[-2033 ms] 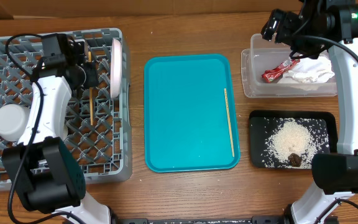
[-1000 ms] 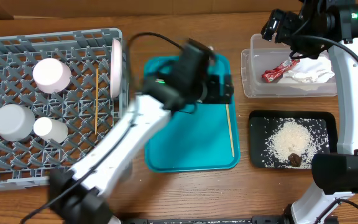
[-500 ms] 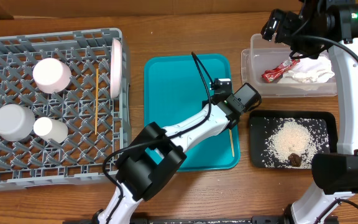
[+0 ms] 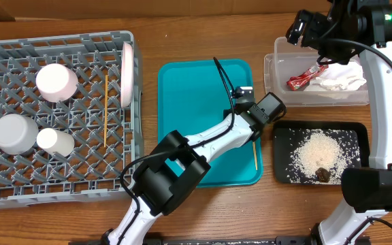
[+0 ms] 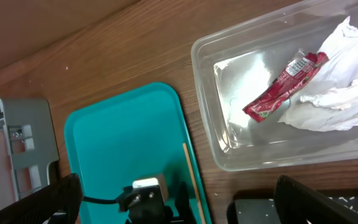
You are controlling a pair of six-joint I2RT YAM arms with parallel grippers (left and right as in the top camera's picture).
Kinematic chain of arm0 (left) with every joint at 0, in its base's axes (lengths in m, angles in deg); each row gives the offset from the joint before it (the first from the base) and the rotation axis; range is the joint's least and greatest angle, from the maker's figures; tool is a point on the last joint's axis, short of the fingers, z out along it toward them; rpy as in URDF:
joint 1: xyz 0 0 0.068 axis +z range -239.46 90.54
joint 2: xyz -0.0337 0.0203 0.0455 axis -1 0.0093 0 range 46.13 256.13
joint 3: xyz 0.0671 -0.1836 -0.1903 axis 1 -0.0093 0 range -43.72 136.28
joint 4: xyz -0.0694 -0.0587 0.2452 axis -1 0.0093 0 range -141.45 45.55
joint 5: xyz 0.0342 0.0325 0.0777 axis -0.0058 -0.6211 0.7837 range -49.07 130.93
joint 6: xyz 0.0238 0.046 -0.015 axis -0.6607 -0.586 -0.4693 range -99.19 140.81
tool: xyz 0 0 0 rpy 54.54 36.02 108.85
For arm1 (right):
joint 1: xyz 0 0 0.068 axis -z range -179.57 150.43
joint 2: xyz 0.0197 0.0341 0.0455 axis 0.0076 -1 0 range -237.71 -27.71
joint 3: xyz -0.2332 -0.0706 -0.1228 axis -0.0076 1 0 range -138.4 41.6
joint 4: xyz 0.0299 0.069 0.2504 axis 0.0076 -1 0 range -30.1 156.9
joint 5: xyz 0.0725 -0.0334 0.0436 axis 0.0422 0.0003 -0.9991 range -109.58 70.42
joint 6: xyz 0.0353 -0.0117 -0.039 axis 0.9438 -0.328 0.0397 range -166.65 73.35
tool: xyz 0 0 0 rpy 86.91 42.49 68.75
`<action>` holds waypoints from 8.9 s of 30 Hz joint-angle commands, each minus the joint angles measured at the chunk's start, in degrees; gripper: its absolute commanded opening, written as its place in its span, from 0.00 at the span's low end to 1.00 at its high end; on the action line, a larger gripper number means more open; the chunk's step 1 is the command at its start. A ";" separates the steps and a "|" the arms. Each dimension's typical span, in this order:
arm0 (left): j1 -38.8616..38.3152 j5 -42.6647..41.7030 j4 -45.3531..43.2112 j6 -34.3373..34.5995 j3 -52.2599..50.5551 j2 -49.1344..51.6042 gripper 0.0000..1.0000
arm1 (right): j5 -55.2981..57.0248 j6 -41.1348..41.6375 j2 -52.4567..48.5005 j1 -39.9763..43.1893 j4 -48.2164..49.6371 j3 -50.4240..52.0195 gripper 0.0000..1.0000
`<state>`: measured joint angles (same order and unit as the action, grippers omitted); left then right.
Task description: Sort waste into correct bins and load items into the dishwasher
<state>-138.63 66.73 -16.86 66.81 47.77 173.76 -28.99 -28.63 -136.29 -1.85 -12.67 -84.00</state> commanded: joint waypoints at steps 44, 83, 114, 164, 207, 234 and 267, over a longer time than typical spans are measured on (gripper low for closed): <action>-0.31 -7.45 -2.45 -0.76 1.77 0.57 0.63 | 0.39 0.39 1.09 0.15 0.20 -0.37 1.00; 6.86 -13.86 11.08 -17.35 3.45 -18.56 0.04 | 0.39 0.39 1.09 0.15 0.20 -0.37 1.00; 55.69 -19.89 23.85 -47.84 3.43 -29.35 0.04 | 0.39 0.39 1.09 0.15 0.20 -0.37 1.00; 57.02 -46.21 62.07 -45.24 30.08 -49.75 1.00 | 0.39 0.39 1.09 0.11 0.20 -0.37 1.00; 57.02 -44.24 44.87 -40.65 -13.07 -81.53 1.00 | 9.40 -0.48 26.01 -18.03 -14.25 -0.37 1.00; 57.02 -44.24 44.87 -40.65 -13.07 -81.53 1.00 | 7.28 -6.10 66.03 -4.04 8.90 44.76 1.00; 57.02 -44.24 44.87 -40.65 -13.07 -81.53 1.00 | 9.40 -12.52 108.43 -0.22 83.62 125.15 1.00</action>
<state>-81.69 22.28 28.19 25.35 34.63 92.43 -21.40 -38.82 -28.49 -2.38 74.21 40.54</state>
